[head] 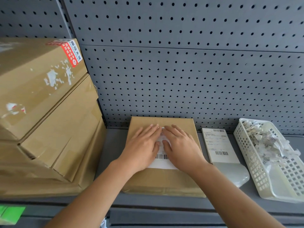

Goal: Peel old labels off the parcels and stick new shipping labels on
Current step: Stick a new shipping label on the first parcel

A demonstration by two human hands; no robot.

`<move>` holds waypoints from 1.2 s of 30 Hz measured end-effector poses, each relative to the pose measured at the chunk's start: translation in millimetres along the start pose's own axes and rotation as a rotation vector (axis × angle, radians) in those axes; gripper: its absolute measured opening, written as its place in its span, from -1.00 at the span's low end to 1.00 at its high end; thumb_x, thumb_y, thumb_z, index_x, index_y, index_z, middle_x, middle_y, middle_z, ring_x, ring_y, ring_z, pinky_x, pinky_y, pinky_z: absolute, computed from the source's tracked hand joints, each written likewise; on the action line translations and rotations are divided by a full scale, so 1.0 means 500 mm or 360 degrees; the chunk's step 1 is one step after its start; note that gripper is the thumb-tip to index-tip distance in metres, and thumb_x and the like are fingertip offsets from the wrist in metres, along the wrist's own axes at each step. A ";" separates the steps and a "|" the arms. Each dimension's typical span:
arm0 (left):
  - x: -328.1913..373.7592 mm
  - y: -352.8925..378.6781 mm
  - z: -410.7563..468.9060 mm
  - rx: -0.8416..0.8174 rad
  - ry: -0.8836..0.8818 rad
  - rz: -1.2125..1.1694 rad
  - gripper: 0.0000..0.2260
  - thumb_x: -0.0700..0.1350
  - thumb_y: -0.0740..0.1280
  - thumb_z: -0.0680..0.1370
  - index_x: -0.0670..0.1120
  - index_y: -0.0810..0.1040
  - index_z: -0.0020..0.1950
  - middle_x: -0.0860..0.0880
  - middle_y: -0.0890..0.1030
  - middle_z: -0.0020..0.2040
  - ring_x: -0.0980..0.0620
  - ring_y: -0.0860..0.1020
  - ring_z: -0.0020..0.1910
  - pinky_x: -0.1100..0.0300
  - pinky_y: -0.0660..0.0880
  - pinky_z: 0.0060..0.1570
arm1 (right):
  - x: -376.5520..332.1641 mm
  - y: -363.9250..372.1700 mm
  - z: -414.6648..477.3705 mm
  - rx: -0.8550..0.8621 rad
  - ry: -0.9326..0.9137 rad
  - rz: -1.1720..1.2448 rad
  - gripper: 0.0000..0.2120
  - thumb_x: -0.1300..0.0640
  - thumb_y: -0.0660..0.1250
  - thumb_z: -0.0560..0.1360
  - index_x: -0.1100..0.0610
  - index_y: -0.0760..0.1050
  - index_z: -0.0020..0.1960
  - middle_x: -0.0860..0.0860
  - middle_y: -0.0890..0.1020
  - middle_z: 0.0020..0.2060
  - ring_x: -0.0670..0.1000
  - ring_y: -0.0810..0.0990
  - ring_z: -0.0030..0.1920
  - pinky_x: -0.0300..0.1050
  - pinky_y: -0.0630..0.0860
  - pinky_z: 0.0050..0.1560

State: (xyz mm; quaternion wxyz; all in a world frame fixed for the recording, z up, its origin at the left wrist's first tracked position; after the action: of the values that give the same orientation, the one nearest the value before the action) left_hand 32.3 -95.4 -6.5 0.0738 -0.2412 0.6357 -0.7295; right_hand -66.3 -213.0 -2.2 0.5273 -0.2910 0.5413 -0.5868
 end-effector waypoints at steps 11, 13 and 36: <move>-0.007 0.012 0.003 -0.0124 -0.0119 0.0110 -0.48 0.09 -0.09 0.73 0.00 -0.13 0.67 0.09 -0.17 0.65 0.21 -0.20 0.60 0.16 -0.21 0.58 | 0.012 0.026 -0.011 -0.0292 0.0067 -0.0137 -0.28 -0.20 -0.32 0.55 0.05 0.07 0.62 -0.05 0.09 0.60 -0.07 0.02 0.60 -0.05 -0.09 0.57; -0.012 0.009 0.002 -0.0129 -0.0150 0.0092 -0.48 0.10 -0.10 0.73 0.00 -0.13 0.67 0.11 -0.17 0.65 0.23 -0.20 0.60 0.17 -0.22 0.58 | 0.015 0.024 -0.015 -0.0301 0.0103 -0.0135 -0.24 -0.23 -0.36 0.51 0.04 0.04 0.62 -0.06 0.06 0.61 -0.09 -0.01 0.60 -0.04 -0.11 0.58; 0.047 -0.012 -0.104 -0.0135 -0.0007 -0.0038 -0.34 0.21 -0.34 0.59 0.03 -0.10 0.67 0.15 -0.15 0.64 0.28 -0.24 0.58 0.21 -0.26 0.56 | -0.044 -0.016 -0.096 -0.0239 -0.0024 -0.0032 -0.42 -0.10 -0.19 0.64 0.05 0.18 0.59 -0.05 0.19 0.57 -0.05 0.09 0.58 -0.08 -0.12 0.54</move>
State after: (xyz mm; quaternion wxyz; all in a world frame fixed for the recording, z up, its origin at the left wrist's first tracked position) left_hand -10.4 -57.8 1.3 0.0562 -0.2533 0.6630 -0.7023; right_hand -106.6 -177.9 -1.3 0.5022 -0.3396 0.5767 -0.5476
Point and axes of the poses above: each hand's wrist, its own z-axis towards the middle knuckle, its own y-axis out of the palm, x = y × z, the point moved 3 cm from there along z, towards the middle knuckle
